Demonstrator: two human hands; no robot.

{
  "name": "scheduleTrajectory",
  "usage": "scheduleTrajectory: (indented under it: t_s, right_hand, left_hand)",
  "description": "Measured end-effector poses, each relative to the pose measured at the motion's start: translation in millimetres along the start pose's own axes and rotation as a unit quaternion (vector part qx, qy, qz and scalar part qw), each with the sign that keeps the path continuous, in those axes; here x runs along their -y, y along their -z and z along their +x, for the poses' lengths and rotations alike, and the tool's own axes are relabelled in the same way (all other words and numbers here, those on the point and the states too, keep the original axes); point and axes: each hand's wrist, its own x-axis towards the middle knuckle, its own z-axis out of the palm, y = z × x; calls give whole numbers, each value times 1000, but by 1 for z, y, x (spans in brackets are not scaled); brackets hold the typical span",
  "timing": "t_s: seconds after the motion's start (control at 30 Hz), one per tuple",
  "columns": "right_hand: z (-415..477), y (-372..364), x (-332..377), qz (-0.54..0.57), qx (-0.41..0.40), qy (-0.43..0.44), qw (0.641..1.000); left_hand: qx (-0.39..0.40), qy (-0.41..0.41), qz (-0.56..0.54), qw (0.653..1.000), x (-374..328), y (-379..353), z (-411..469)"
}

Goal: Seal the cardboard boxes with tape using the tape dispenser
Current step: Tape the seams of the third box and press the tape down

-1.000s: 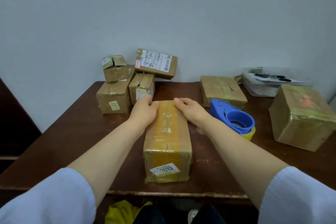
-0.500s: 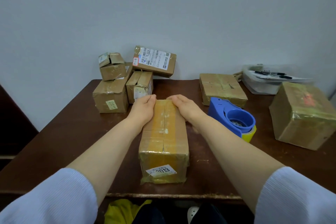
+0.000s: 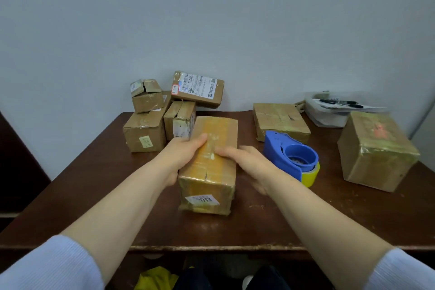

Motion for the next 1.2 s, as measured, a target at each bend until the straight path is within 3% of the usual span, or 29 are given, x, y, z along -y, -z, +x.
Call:
scheduleTrajectory:
  t_s: [0.13,0.2,0.33,0.43,0.63,0.77,0.97,1.2]
  right_hand:
    - [6,15,20,71,24,61,995]
    - [6,23,30,51,6,65,997]
    - [4,43,55,107,-68,50,991]
    - [10,63,69,172,-118,13,978]
    - [31,111,83,107,-224,51,967]
    - [50,139,88,40,-281,92,954]
    - [83,169,84,-82,-312,136,937]
    - [117,187,73,-133,-330,88,931]
  left_hand:
    - [0,-52,-87,995,-23,-9,4]
    - [32,-96,-129,986,-32,-17,7]
    - [94,-163,-113,976,-55,-37,14]
    - [131,-162,-89,974,-75,-53,31]
    - [123,-155,-67,978,-102,-92,67]
    - [107,-204,-35,973,-106,-127,97]
    - [107,-198,-39,974,-102,-165,145]
    - [95,-198,22,975,-88,-185,182]
